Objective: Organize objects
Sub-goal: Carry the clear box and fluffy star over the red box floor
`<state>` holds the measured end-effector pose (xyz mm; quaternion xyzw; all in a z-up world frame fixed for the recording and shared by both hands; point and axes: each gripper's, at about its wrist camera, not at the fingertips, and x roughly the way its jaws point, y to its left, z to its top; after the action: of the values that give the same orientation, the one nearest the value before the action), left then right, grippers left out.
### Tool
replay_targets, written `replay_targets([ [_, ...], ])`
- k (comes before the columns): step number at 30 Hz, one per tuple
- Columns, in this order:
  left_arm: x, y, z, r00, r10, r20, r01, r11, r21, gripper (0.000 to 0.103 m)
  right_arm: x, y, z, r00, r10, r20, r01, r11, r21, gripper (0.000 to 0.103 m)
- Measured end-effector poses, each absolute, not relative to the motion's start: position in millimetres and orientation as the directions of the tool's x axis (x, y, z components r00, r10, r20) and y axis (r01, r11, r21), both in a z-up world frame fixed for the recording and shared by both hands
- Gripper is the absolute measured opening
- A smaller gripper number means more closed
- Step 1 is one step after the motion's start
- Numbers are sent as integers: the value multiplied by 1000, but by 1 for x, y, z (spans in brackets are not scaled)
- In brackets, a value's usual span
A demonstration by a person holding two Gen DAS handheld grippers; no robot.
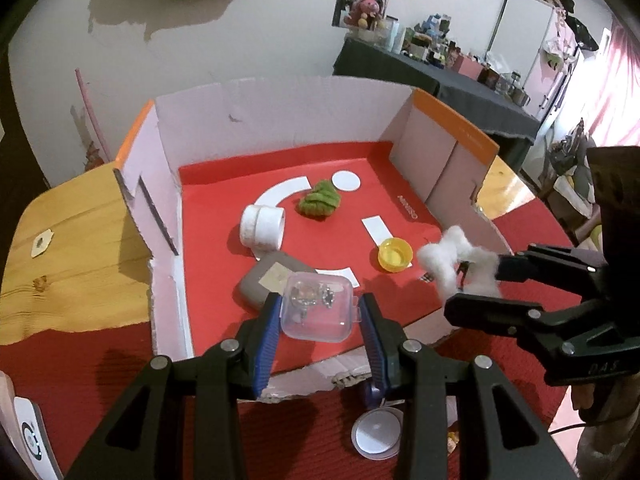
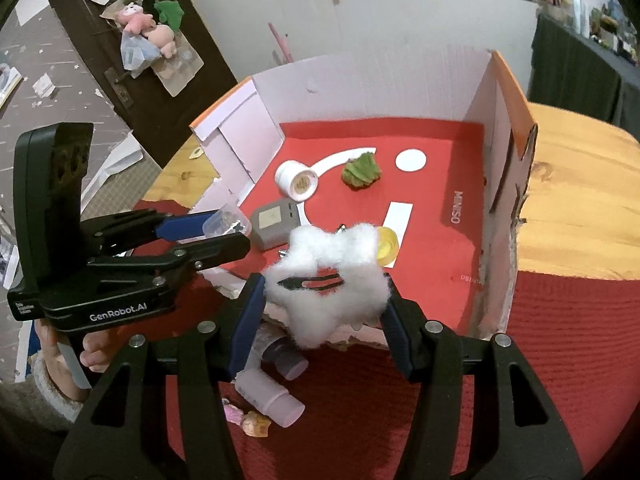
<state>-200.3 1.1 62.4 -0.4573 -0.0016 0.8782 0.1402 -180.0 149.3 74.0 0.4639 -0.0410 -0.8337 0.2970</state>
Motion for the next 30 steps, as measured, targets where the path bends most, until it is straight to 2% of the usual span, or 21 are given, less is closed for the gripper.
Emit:
replay_targets([
  [17, -206, -2, 41, -458, 225, -860, -278, -955, -102, 41, -190, 131, 64, -285, -530, -799, 502, -792, 346, 54],
  [30, -224, -11, 28, -428, 233, -873, -262, -957, -127, 41, -203, 117, 49, -221, -525, -822, 511, -780, 361, 54],
])
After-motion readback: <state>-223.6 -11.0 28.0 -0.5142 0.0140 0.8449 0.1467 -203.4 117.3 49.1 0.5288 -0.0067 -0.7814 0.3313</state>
